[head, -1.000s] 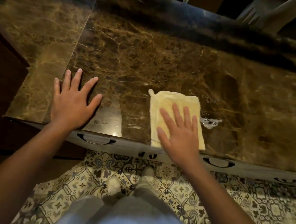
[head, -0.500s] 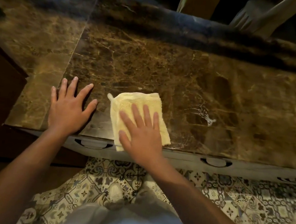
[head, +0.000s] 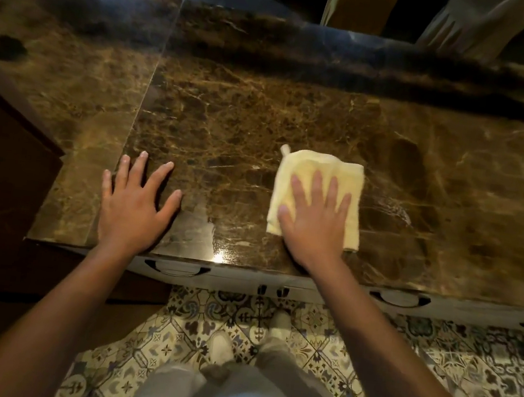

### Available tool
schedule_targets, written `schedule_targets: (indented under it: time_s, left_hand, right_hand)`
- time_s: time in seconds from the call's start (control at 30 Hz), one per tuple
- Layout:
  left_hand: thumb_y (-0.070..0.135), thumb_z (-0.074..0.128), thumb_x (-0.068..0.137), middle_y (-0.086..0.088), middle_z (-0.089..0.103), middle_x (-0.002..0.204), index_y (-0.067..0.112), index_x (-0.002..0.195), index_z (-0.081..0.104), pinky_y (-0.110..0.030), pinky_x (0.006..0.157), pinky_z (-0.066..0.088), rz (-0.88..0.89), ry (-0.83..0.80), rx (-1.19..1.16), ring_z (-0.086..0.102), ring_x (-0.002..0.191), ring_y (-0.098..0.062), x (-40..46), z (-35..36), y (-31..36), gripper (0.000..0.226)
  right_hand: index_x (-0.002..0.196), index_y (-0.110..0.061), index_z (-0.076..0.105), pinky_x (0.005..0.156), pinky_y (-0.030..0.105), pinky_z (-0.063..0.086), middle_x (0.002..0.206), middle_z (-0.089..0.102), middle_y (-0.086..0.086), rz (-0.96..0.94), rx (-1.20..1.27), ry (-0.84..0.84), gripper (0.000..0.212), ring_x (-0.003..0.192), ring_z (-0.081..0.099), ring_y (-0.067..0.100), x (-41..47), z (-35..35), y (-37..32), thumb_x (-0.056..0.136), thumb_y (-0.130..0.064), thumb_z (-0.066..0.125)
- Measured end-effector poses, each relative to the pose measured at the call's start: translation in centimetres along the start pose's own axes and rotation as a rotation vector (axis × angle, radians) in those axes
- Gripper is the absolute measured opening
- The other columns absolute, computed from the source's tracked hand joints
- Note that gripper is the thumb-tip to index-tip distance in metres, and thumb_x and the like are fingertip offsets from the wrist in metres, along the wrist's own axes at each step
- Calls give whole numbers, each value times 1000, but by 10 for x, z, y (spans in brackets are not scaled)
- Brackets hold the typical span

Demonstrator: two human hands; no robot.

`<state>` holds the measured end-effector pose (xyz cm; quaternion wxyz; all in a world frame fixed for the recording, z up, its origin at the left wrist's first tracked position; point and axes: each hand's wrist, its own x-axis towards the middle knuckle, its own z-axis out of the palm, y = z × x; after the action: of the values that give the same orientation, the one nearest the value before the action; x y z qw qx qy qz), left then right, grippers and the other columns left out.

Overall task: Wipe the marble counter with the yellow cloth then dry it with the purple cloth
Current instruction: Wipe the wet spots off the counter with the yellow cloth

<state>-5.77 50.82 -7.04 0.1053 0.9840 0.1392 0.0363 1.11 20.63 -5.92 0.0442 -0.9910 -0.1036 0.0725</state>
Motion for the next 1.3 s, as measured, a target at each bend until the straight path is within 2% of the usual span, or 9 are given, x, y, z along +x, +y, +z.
schedule_targets:
  time_s: [0.1,0.2,0.4,0.53,0.7,0.9,0.97,1.1,1.3]
  left_hand:
    - [67,26,96,-14,26,170,34,156,38,-60,125,9,-3,-16,0,15,158,-37,0,-2,0,70]
    - [70,22,95,-12,23,171,36,157,36,-60,125,7,-11,-33,-6,11,159,-35,-1,-1,-1,73]
    - [71,21,95,-12,23,171,36,157,34,-60,124,8,-16,-24,19,11,159,-36,1,3,-1,72]
    - [68,24,96,-14,26,170,35,156,35,-61,123,10,-9,-3,20,14,158,-37,1,2,1,69]
    - [68,24,96,-14,26,170,33,156,37,-60,124,9,-10,-15,19,14,158,-37,0,-1,2,71]
    - [69,23,95,-14,25,170,33,157,37,-61,123,10,-1,-20,4,14,158,-37,0,-2,0,72]
    - [69,23,96,-14,26,170,34,156,37,-62,123,11,3,-14,10,15,158,-38,0,1,-2,72]
    - [69,24,96,-15,28,169,33,156,39,-62,123,12,1,-2,12,16,157,-38,1,3,-1,72]
    - [67,27,96,-16,32,167,31,155,41,-62,122,15,4,16,42,20,156,-39,2,4,-1,70]
  right_hand:
    - [162,-33,28,125,65,5,174,17,10,-263,33,9,64,160,5,39,-39,13,-42,103,-56,32]
    - [161,-41,29,127,59,4,174,18,-2,-333,83,9,59,161,4,28,-76,20,-11,104,-59,34]
    - [160,-47,18,127,60,6,174,11,-5,149,46,17,72,161,2,26,-78,-4,126,95,-78,12]
    - [163,-41,16,125,64,3,175,11,5,330,53,18,80,160,3,37,-26,-15,131,92,-77,19]
    - [163,-39,21,124,65,0,175,10,8,90,42,-30,70,159,0,40,21,-15,51,99,-65,33]
    - [160,-44,26,127,58,0,174,16,-3,-423,82,-11,58,161,2,28,-65,17,3,104,-60,31]
    - [161,-46,21,128,55,3,175,11,-8,-362,93,-15,59,161,0,22,-81,16,36,105,-63,25]
    - [162,-44,16,128,57,7,175,7,-7,30,60,17,66,161,0,22,-57,-5,124,100,-69,16]
    - [162,-34,26,126,61,4,174,16,7,360,136,91,74,160,6,35,49,-29,150,95,-62,31]
